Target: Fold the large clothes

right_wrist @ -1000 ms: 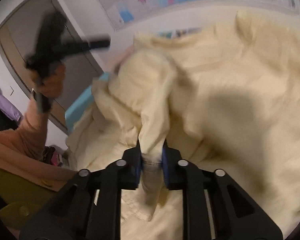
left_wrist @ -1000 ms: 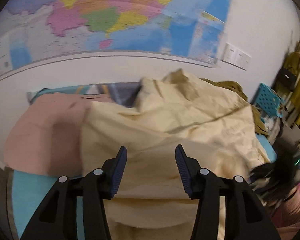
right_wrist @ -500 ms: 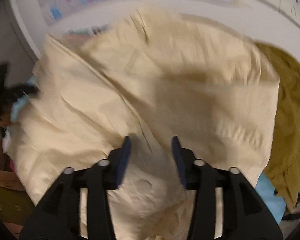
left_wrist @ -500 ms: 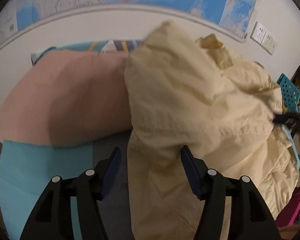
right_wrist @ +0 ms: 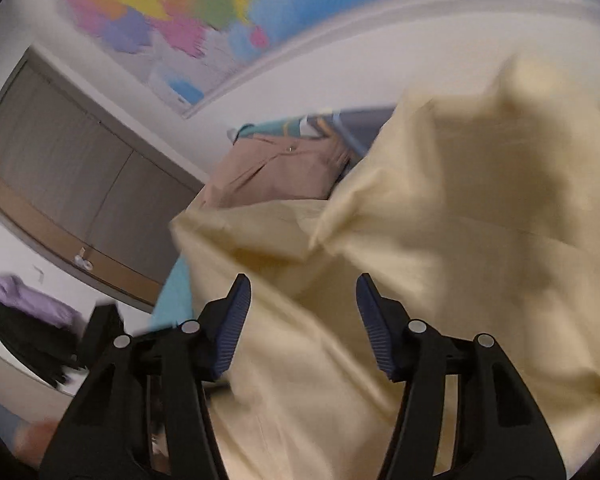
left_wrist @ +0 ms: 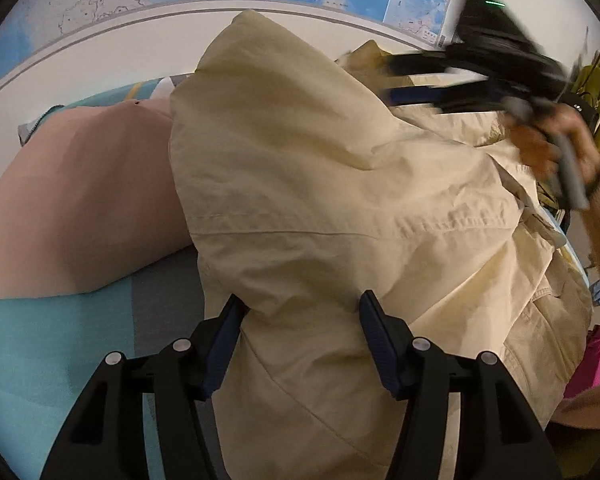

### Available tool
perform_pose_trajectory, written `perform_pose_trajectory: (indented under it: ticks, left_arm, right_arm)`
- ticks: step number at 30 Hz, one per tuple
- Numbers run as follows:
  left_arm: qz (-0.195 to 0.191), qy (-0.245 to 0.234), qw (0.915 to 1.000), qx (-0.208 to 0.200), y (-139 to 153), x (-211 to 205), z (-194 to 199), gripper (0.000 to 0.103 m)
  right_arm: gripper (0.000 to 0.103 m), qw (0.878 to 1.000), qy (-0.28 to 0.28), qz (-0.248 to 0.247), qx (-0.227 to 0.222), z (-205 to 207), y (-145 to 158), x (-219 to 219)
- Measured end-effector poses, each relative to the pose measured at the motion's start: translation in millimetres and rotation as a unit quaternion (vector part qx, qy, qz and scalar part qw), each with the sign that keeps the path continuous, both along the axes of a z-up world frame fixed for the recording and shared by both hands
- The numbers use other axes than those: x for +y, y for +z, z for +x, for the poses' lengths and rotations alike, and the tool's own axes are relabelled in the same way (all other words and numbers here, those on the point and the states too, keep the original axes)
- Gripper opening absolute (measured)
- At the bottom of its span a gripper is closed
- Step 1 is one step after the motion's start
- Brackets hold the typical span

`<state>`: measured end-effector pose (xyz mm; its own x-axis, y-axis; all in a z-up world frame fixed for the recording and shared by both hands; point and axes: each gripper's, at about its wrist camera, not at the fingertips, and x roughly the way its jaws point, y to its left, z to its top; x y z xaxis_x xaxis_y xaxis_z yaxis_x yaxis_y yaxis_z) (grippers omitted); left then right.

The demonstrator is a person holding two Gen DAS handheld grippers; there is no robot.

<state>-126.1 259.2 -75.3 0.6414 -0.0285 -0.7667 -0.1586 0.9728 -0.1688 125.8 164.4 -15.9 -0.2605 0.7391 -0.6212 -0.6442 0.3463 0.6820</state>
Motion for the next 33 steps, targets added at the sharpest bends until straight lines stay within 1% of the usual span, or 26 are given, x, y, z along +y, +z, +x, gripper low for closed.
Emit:
perform_pose_trajectory:
  ticks: [2, 4, 5, 6, 7, 8, 10, 12, 13, 14, 16, 17, 18, 19, 20, 21, 23, 24, 25, 27, 29, 30, 31, 33]
  left_arm:
    - [-0.003, -0.005, 1.0000, -0.006, -1, 1, -1, 0.057]
    - [-0.006, -0.009, 0.9999, -0.009, -2, 2, -4, 0.058]
    - [-0.008, -0.012, 0.9998, -0.012, -3, 2, -5, 0.058]
    - [-0.007, -0.015, 0.9998, -0.013, -4, 1, -5, 0.058]
    - [-0.007, -0.018, 0.9997, -0.015, -4, 1, -5, 0.059]
    - [-0.008, -0.022, 0.9996, -0.015, -5, 2, -5, 0.059]
    - [-0.010, -0.029, 0.9994, -0.017, -6, 2, -4, 0.059]
    - [-0.009, -0.035, 0.9991, -0.023, -7, 2, -4, 0.060]
    - [-0.010, -0.036, 0.9990, -0.024, -7, 3, -3, 0.060]
    - [-0.012, -0.038, 0.9988, -0.027, -7, 4, -1, 0.061]
    - [-0.012, -0.043, 0.9986, -0.027, -9, 5, 3, 0.062]
    - [-0.014, -0.046, 0.9986, -0.022, -11, 4, 6, 0.064]
    - [-0.014, -0.046, 0.9986, -0.020, -12, 3, 7, 0.064]
    - [-0.011, -0.048, 0.9986, -0.020, -11, 2, 8, 0.065]
    - [-0.010, -0.051, 0.9984, -0.021, -8, 2, 7, 0.065]
    - [-0.010, -0.052, 0.9984, -0.021, -7, 0, 7, 0.065]
    - [-0.011, -0.052, 0.9983, -0.022, -5, 1, 7, 0.065]
    - [-0.013, -0.052, 0.9983, -0.022, -5, 2, 9, 0.065]
    - [-0.015, -0.052, 0.9983, -0.022, -6, 2, 10, 0.065]
    - [-0.014, -0.051, 0.9983, -0.023, -6, 4, 7, 0.065]
    - [-0.010, -0.050, 0.9984, -0.024, -5, 2, 9, 0.065]
    - [-0.010, -0.049, 0.9984, -0.025, -4, 3, 9, 0.065]
    - [-0.010, -0.048, 0.9985, -0.026, -3, 3, 9, 0.065]
    - [-0.011, -0.045, 0.9986, -0.025, -2, 5, 9, 0.065]
  right_arm:
    - [0.055, 1.000, -0.001, -0.013, 0.028, 6, -16, 24]
    - [0.055, 0.998, 0.013, -0.024, 0.061, 8, -32, 48]
    - [0.047, 0.997, 0.024, -0.024, 0.069, 9, -37, 56]
    - [0.042, 0.997, 0.035, -0.024, 0.066, 8, -39, 66]
    - [0.019, 0.997, 0.042, -0.018, 0.065, 8, -39, 70]
    - [0.002, 0.997, 0.047, -0.006, 0.067, 10, -37, 76]
    - [0.001, 0.998, 0.036, 0.015, 0.044, 20, -21, 83]
    - [0.001, 0.999, 0.035, 0.018, 0.029, 28, -8, 93]
    - [0.001, 0.999, 0.038, 0.017, 0.017, 29, -6, 100]
    - [0.001, 0.999, 0.035, 0.014, 0.003, 31, -5, 107]
    - [0.001, 1.000, 0.020, 0.009, 0.015, 37, -13, 113]
    - [0.001, 1.000, 0.018, -0.001, 0.012, 37, -18, 114]
    - [0.001, 1.000, 0.018, -0.021, -0.006, 36, -25, 117]
    - [0.006, 0.999, 0.008, -0.034, -0.016, 36, -29, 115]
    - [0.013, 0.999, 0.001, -0.037, -0.019, 39, -30, 113]
    - [0.017, 0.999, 0.000, -0.027, -0.024, 38, -27, 108]
    - [0.043, 0.999, 0.003, -0.002, -0.049, 32, -10, 96]
    - [0.050, 0.998, 0.013, 0.017, -0.054, 25, 2, 87]
    - [0.059, 0.998, 0.023, 0.029, -0.047, 22, 7, 80]
    - [0.059, 0.997, 0.051, 0.065, -0.007, 15, 14, 69]
    - [0.063, 0.994, 0.084, 0.066, 0.023, 4, 14, 73]
    - [0.065, 0.993, 0.100, 0.063, 0.024, -2, 13, 79]
    - [0.066, 0.992, 0.111, 0.055, 0.016, -9, 11, 85]
    - [0.065, 0.989, 0.141, 0.049, 0.004, -24, 8, 104]
